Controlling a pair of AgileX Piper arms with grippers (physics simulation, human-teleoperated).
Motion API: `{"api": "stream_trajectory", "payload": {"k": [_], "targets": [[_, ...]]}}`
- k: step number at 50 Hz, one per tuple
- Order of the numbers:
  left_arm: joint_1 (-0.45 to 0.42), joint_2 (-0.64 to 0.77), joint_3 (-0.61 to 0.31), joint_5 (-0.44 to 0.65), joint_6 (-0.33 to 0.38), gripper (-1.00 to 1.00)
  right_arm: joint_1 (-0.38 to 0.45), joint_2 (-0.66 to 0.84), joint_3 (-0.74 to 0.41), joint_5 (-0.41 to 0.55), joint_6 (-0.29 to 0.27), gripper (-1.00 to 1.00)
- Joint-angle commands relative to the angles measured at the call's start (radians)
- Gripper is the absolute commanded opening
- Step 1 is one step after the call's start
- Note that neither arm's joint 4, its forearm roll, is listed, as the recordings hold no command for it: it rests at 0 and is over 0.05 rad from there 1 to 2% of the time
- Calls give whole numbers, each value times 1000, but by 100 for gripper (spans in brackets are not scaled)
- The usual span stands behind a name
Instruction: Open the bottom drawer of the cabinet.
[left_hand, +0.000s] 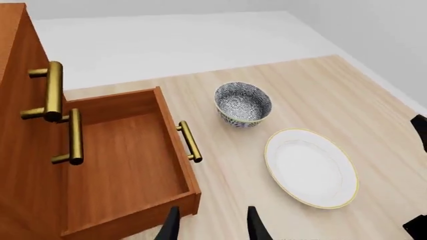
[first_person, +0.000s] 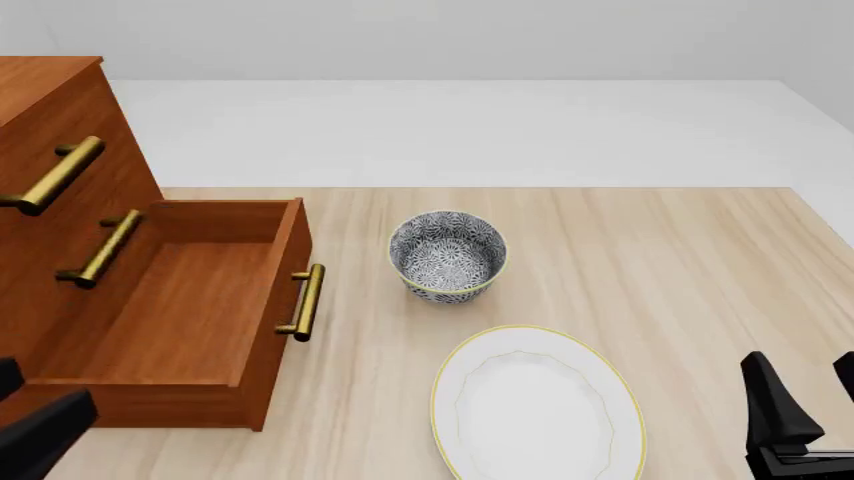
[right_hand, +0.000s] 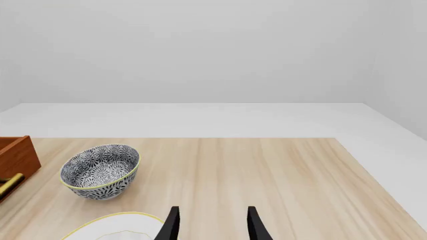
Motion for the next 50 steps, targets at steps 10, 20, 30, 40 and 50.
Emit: {"api": "stream_trajectory", "payload": {"k": [10,20,30,40,50], "targets": [[27,-99,-36,89,28,100,0,0,0,0,0,100],[-12,-121,-30,95,97,100,0,0,0,0,0,100],[-55,-127,-32,104,111,100,0,0,0,0,0,100],[-99,-126,-21,97,116,100,0,0,0,0,0,100],[-120,-126,-18,91,126,100,0,0,0,0,0,100]]}}
